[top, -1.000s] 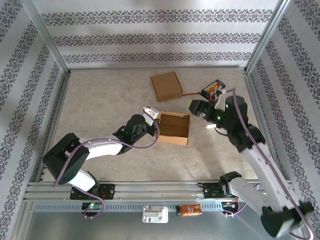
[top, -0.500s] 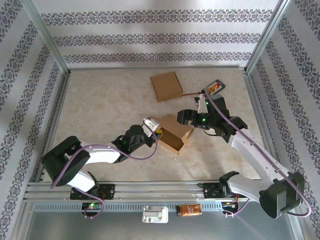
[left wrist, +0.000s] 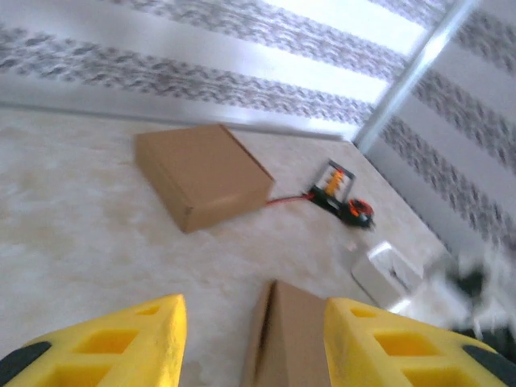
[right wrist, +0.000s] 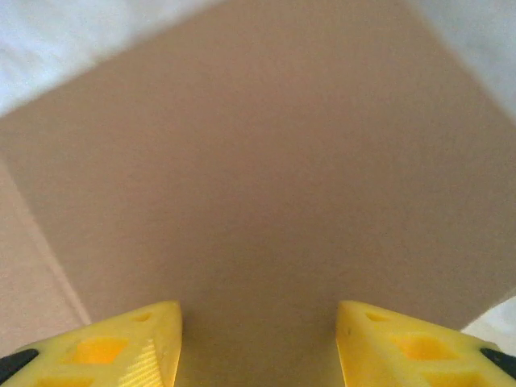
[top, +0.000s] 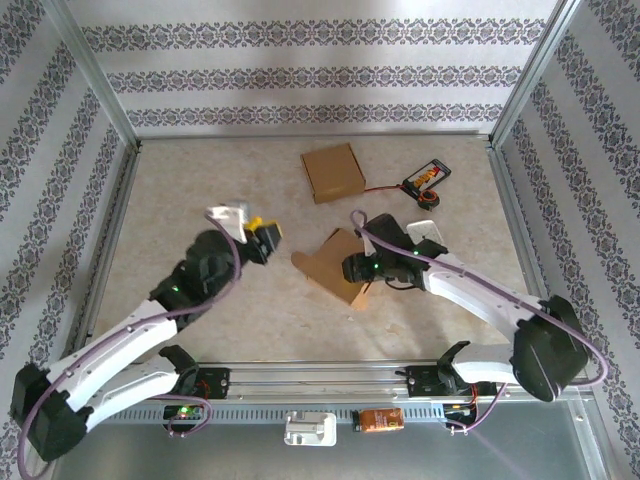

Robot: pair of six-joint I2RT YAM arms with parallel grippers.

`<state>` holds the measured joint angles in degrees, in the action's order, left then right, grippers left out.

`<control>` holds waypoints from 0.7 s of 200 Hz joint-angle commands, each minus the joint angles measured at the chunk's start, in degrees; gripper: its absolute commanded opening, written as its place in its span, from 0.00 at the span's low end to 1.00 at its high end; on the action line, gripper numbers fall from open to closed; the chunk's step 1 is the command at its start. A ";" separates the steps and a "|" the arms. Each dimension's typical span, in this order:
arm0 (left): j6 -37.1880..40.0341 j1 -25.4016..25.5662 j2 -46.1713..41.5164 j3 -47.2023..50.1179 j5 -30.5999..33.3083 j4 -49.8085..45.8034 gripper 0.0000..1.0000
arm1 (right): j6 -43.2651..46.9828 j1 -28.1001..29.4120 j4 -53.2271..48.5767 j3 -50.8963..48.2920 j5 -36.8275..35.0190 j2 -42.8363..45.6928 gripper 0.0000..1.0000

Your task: Fold the paper box

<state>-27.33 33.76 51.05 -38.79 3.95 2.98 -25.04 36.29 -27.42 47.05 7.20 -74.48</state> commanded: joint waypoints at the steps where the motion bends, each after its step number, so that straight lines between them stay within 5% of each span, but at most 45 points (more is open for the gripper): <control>1: -7.70 -6.67 3.55 -4.11 -12.68 -17.45 0.47 | 2.19 0.39 -2.19 -0.93 -4.45 -0.93 0.53; 46: -3.70 -6.86 19.69 -14.55 -27.13 -21.59 0.47 | -0.26 0.19 -4.00 4.29 -4.18 4.38 0.67; 83: -0.74 -5.31 27.70 -16.08 -35.61 -13.15 0.47 | -8.99 -5.82 -8.02 2.70 -15.86 9.40 0.86; 109: 5.42 -1.46 34.03 -20.49 -32.83 -13.14 0.47 | -17.85 -11.68 -2.92 -5.28 -7.91 11.31 0.89; 140: 6.36 -0.75 42.83 -24.69 -35.00 -14.11 0.46 | -22.73 -10.67 3.31 -9.18 -0.90 10.20 0.88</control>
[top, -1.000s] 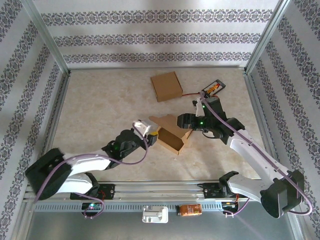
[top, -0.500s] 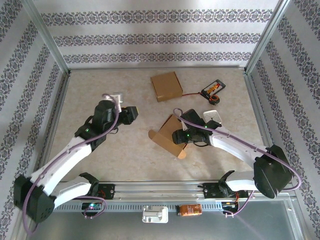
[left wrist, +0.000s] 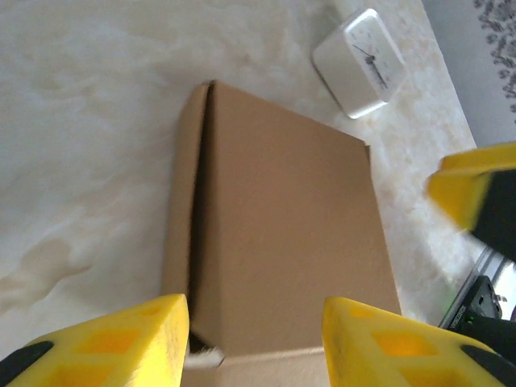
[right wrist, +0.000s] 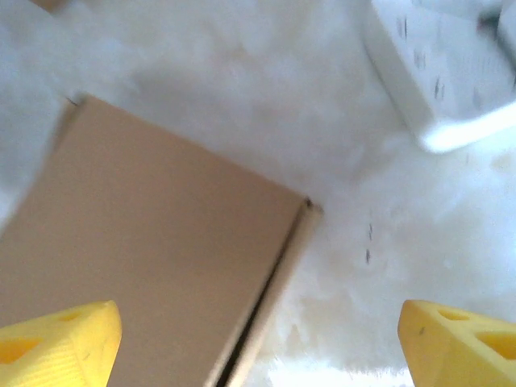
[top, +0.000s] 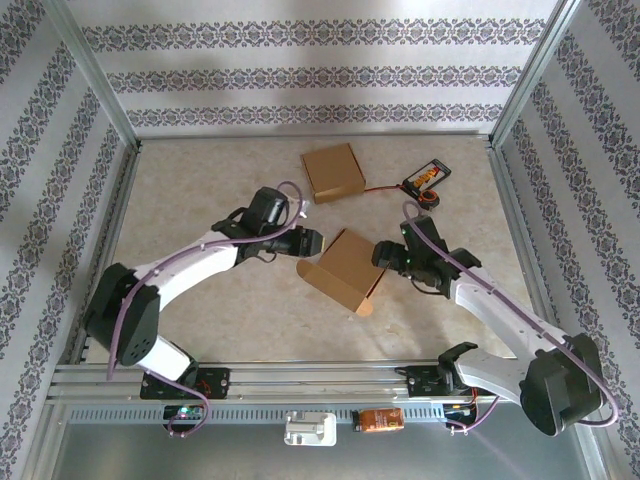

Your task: Fold the paper box

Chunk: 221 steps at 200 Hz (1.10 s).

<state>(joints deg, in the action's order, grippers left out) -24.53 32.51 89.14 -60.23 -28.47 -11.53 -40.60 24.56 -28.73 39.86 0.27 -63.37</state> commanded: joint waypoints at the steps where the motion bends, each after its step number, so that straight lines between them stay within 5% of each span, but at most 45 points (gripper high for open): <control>1: 3.63 0.56 4.99 -3.33 -2.71 0.26 0.46 | -7.19 1.13 4.64 -1.98 6.13 -1.02 0.88; 33: 3.78 2.61 11.03 -3.99 -3.50 -2.96 0.37 | -8.62 2.68 7.50 -3.27 6.14 -5.29 0.74; 64: 1.45 4.26 13.22 -0.38 -3.87 0.06 0.15 | -9.41 3.95 10.52 -4.44 4.81 -9.42 0.65; 96: 0.42 4.84 13.39 1.01 -2.62 0.04 0.13 | -8.25 4.89 11.34 -3.64 3.43 -12.62 0.63; 117: 0.58 4.84 11.58 0.17 -1.10 -0.83 0.27 | -7.66 4.97 10.11 -2.25 2.71 -13.66 0.70; 166: -0.56 3.95 3.59 0.74 7.49 0.10 0.41 | -8.33 4.67 10.57 -3.21 -0.95 -10.36 0.82; 188: -1.62 2.75 6.92 -0.30 7.49 0.28 0.55 | -7.84 4.70 12.83 -2.60 2.30 -13.79 0.79; 221: -2.66 2.68 13.07 -1.29 1.16 2.91 0.55 | -8.04 4.97 17.11 -2.58 5.50 -19.08 0.70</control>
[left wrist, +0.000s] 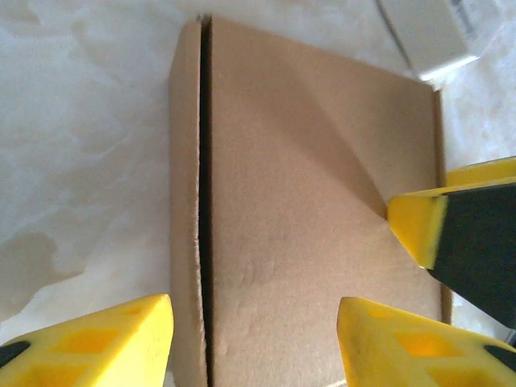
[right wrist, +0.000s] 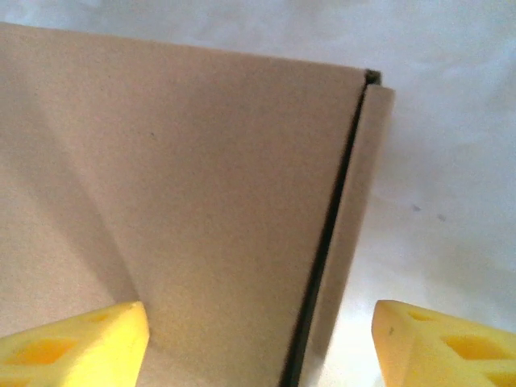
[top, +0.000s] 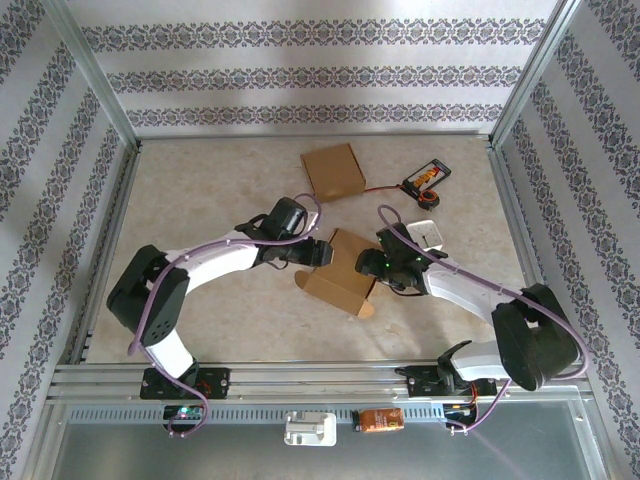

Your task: Fold the paper box

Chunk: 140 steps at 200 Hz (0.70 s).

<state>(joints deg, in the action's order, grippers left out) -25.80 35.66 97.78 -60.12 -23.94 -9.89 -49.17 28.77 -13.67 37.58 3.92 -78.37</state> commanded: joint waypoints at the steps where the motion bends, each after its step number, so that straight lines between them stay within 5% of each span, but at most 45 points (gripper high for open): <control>1: -1.46 -0.40 4.61 -1.36 -3.55 1.32 0.54 | 0.50 0.71 2.15 -0.31 1.86 -4.21 0.70; 31: -3.00 -0.50 7.96 1.50 -4.97 4.15 0.33 | 0.88 0.11 3.99 -0.60 2.01 -7.13 0.65; 54: -3.41 -0.55 7.09 3.35 -4.94 5.42 0.31 | 2.62 -1.61 6.29 -0.73 5.01 -8.24 0.60; 101: -9.09 -5.94 -3.37 7.62 -5.52 12.69 0.64 | 5.98 -7.62 16.29 -3.05 16.35 -11.61 0.43; 140: -11.87 -11.55 -9.07 12.54 -7.84 18.43 0.73 | 9.13 -11.75 25.11 -4.83 26.18 -12.52 0.36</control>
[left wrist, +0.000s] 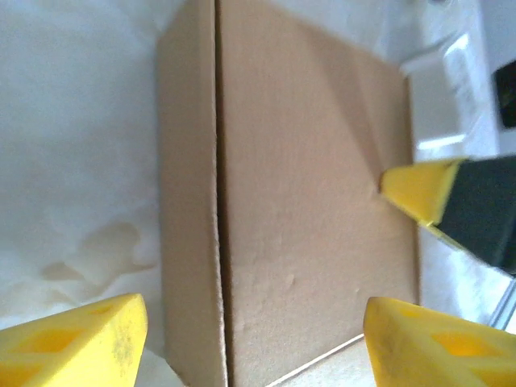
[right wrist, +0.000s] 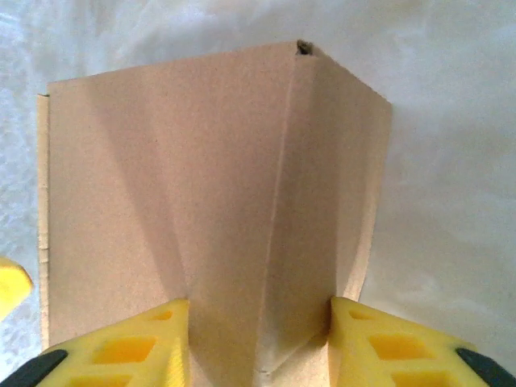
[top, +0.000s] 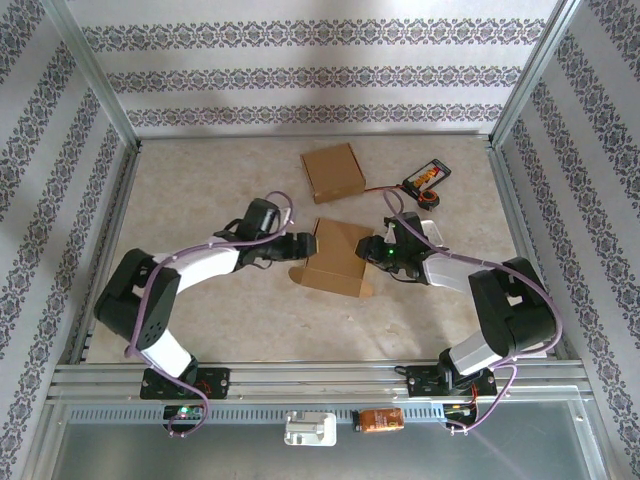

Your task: Fold the paper box

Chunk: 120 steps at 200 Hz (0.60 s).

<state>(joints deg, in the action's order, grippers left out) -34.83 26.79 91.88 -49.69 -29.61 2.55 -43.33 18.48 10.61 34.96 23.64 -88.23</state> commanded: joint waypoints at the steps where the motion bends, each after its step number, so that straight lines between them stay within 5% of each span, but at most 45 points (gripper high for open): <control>1: -2.91 -2.82 -3.27 2.26 -2.15 6.03 0.73 | 3.36 -1.49 0.82 -2.15 6.53 -2.61 0.36; 86: -6.99 -6.37 -1.51 5.62 -5.49 9.06 0.78 | 1.58 -7.36 8.60 -3.01 15.47 -5.74 0.24; 120: -13.43 -6.27 4.72 6.39 -14.07 20.14 0.91 | 2.29 -9.05 10.65 -3.31 18.03 -8.45 0.24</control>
<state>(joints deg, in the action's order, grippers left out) -42.28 20.82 91.72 -44.03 -36.03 12.64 -41.80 10.57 20.32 33.19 39.88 -93.54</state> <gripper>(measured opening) 0.869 0.272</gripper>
